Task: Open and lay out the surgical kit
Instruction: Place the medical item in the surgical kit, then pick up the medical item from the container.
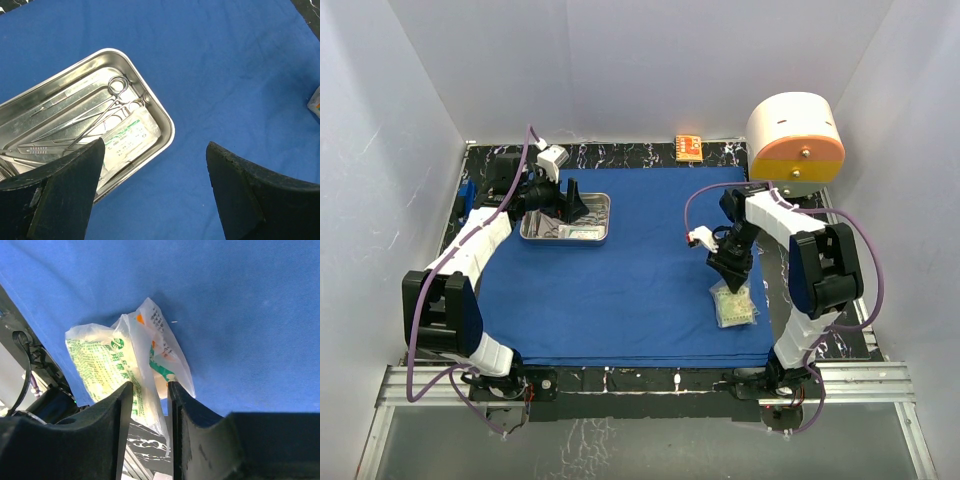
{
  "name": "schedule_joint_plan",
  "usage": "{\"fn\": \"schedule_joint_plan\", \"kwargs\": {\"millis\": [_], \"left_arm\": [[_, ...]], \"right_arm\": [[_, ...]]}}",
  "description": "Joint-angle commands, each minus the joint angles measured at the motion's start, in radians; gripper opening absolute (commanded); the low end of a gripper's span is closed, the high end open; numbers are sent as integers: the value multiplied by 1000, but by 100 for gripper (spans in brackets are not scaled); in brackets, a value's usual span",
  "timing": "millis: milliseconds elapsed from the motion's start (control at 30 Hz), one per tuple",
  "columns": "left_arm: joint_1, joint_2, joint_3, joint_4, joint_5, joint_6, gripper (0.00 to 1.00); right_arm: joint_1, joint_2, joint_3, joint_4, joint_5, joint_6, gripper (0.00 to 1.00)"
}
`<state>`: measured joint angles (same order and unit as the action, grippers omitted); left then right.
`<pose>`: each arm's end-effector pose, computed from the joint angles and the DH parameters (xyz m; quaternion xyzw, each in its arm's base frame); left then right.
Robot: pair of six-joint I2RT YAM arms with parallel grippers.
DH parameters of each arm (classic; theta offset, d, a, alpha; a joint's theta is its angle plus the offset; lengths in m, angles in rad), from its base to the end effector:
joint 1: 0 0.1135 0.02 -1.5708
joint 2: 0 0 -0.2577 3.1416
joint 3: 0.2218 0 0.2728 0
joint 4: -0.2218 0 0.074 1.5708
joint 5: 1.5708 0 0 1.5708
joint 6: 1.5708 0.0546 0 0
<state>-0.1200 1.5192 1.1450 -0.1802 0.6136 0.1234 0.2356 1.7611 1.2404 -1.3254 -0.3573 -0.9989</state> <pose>0.3707 -0.0764 0.2670 0.2470 0.8088 -0.2631 0.4643 0.2828 0.0875 0.1658 0.5443 -0.8090 -0.2136 0.0598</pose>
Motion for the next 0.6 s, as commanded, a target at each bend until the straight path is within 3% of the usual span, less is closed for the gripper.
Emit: {"fn": "schedule_joint_plan", "kwargs": {"millis": [0, 333, 567], "left_arm": [[3, -4, 10, 1, 13, 16, 81], [3, 1, 9, -3, -32, 10, 83], [14, 22, 35, -38, -204, -4, 84]], "right_arm": [[-1, 17, 49, 25, 27, 8, 37], [-4, -14, 100, 51, 59, 41, 55], [-6, -60, 189, 87, 14, 102, 63]]}}
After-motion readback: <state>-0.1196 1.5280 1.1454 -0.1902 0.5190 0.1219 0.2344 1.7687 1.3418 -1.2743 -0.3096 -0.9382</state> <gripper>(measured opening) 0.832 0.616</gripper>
